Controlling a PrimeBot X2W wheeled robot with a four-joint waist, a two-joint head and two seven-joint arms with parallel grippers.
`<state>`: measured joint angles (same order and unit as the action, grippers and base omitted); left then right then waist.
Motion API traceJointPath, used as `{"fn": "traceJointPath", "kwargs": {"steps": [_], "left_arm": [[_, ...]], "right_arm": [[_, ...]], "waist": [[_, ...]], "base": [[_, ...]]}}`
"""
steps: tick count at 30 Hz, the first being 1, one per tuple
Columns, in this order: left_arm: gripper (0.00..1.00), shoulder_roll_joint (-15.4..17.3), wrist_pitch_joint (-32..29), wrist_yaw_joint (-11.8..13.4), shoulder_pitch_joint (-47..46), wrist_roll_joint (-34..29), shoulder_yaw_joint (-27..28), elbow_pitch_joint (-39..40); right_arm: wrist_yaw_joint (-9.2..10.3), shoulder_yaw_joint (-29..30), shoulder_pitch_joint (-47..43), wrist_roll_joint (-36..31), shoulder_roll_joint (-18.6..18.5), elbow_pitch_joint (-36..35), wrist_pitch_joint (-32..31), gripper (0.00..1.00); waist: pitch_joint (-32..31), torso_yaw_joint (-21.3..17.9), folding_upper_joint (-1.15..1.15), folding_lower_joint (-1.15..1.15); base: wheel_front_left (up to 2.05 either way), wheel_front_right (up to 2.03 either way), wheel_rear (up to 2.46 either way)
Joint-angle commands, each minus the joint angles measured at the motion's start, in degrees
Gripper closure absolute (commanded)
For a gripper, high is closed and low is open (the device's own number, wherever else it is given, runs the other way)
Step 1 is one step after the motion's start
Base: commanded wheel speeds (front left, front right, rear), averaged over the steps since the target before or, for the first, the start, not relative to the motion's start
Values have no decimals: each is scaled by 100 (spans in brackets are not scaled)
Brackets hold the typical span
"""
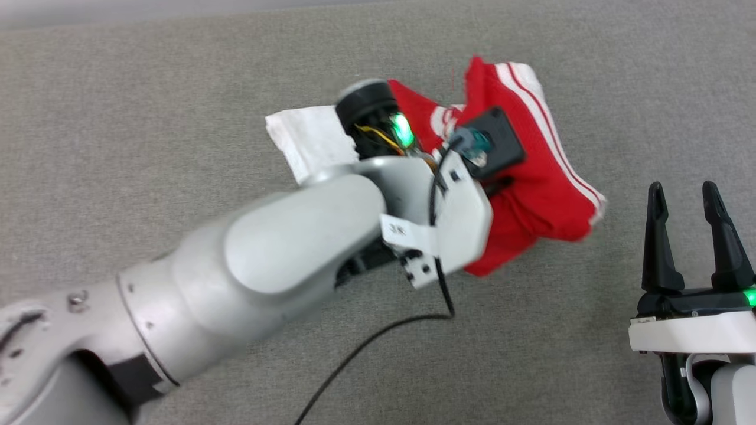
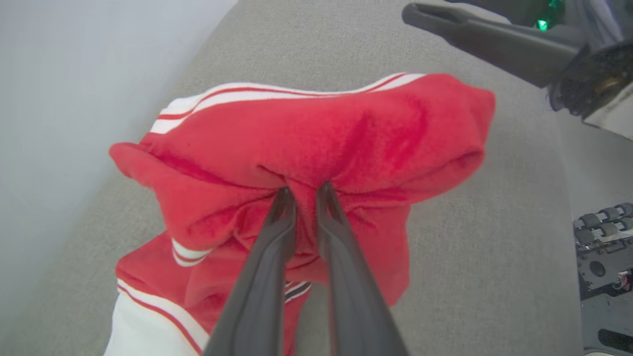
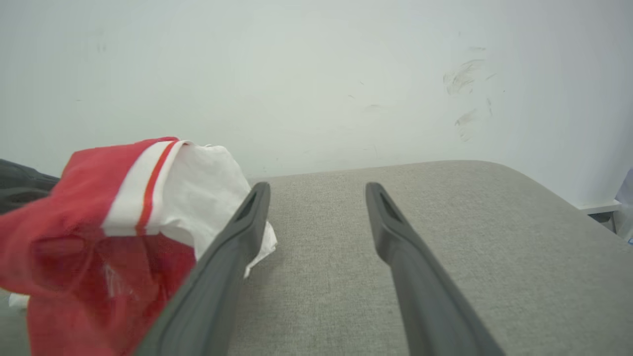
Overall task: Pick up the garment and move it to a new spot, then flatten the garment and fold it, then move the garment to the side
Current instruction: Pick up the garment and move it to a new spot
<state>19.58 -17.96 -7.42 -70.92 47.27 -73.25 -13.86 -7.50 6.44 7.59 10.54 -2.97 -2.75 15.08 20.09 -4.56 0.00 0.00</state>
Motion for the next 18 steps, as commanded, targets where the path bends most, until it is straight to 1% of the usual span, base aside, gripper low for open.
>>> {"fn": "traceJointPath", "kwargs": {"steps": [1, 3, 5, 10, 12, 14, 15, 18], "left_arm": [[100, -115, -37, 2, 242, -45, -16, 27], [100, -292, -223, 1, 537, -186, -21, 85], [100, -398, -424, 1, 816, -356, -5, 110], [100, -457, -776, 1, 1479, -693, -10, -33], [100, -468, -801, 1, 1707, -816, -14, -213], [99, -513, -566, 1, 1700, -854, -14, -314], [0, -548, -362, 1, 1661, -854, -13, -390], [0, -707, 290, 1, 1555, -876, -10, -653]], "right_arm": [[3, 3, 0, 19, 16, -21, 13, 0], [2, 19, 7, 51, 16, -38, 13, 0], [2, 27, 7, 57, 16, -45, 13, 0], [3, -28, 44, 63, 16, -21, 13, 0], [3, -32, 50, 14, 16, 2, 13, 0], [2, -19, 11, -10, 15, 19, 13, 0], [3, -9, -26, -11, 15, 31, 13, 0], [3, -12, -139, -49, 15, 70, 13, 0]], "waist": [[39, -49, 0, 0], [77, -60, 0, 0], [109, -55, 0, 0], [168, -33, 0, 0], [161, 21, 0, 0], [113, 62, 0, 0], [68, 89, 0, 0], [-130, 172, 0, 0]], "base": [[0, 0, 0], [0, 0, 0], [0, 0, 0], [0, 0, 0], [0, 0, 0], [0, 0, 0], [0, 0, 0], [0, 0, 0]]}}
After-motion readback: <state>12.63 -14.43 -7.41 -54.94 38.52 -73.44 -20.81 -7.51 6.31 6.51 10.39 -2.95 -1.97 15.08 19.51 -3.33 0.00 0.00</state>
